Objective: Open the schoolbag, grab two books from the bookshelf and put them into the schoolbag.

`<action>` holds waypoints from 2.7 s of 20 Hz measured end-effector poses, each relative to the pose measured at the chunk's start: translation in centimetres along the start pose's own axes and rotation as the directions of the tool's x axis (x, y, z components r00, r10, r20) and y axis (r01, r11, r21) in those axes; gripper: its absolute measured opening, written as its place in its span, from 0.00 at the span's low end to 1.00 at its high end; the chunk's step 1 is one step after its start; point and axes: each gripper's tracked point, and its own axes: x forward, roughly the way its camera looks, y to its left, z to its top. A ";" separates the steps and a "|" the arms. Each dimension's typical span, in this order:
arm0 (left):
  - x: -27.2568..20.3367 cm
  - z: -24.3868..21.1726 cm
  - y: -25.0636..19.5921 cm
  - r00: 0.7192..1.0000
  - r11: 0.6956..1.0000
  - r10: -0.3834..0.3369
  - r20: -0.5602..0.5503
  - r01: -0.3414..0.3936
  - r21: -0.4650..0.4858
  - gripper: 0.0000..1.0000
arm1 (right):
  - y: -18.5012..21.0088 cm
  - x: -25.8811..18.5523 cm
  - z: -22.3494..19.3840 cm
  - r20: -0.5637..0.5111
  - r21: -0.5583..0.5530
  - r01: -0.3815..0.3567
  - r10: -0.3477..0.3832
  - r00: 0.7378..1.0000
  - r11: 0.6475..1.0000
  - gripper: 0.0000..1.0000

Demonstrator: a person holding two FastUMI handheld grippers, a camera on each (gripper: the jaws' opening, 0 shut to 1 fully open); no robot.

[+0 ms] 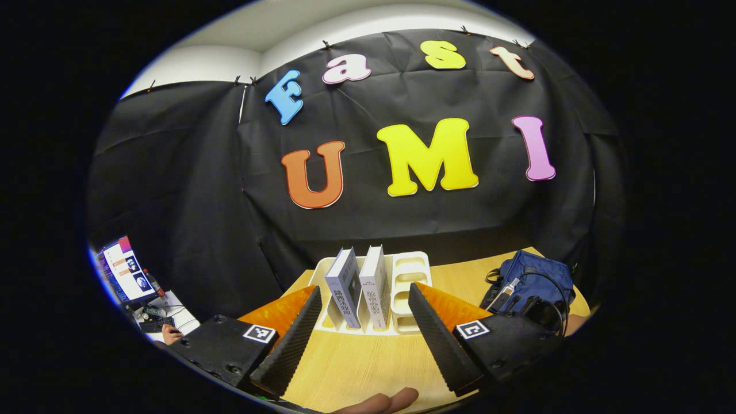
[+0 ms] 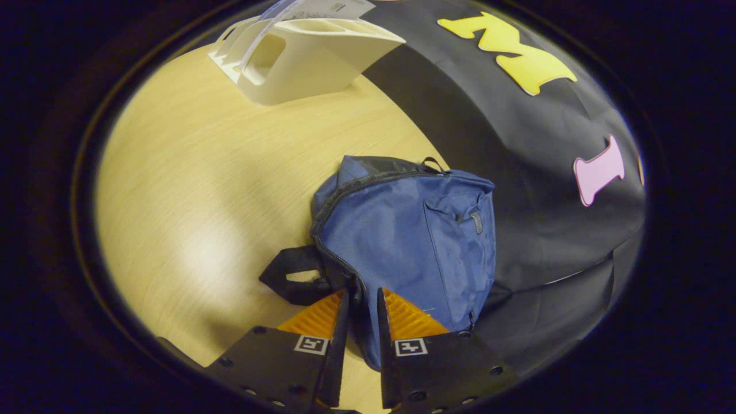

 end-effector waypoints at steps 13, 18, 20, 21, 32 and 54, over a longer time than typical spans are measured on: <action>-1.8 0.8 -3.8 0.999 0.998 0.034 -0.002 -0.034 0.052 0.97 | 1.5 0.8 -1.2 0.016 0.020 -0.124 0.124 0.992 0.992 0.53; -1.4 1.0 -2.1 1.000 0.998 0.011 0.009 -0.012 0.068 0.98 | 0.5 -0.2 1.1 0.041 0.003 -0.071 0.070 0.997 0.998 0.18; -1.3 0.3 -1.4 1.000 0.998 0.004 -0.005 -0.003 0.055 0.98 | 1.1 0.8 0.4 -0.019 -0.033 -0.064 0.063 0.998 0.997 0.17; -1.3 0.0 -1.1 1.000 0.999 -0.003 -0.013 0.004 0.050 0.98 | 1.0 1.2 0.6 -0.022 -0.027 -0.056 0.056 0.998 0.998 0.17; 0.5 -1.5 1.8 0.999 0.999 -0.047 -0.022 0.047 -0.006 0.98 | 1.3 2.5 1.7 -0.001 -0.104 -0.043 0.044 0.999 0.994 0.07; 19.1 -0.2 0.2 0.934 0.934 -0.340 -0.111 0.321 -0.158 0.98 | -14.1 -7.3 9.1 0.048 0.225 -0.303 0.300 0.953 0.926 0.01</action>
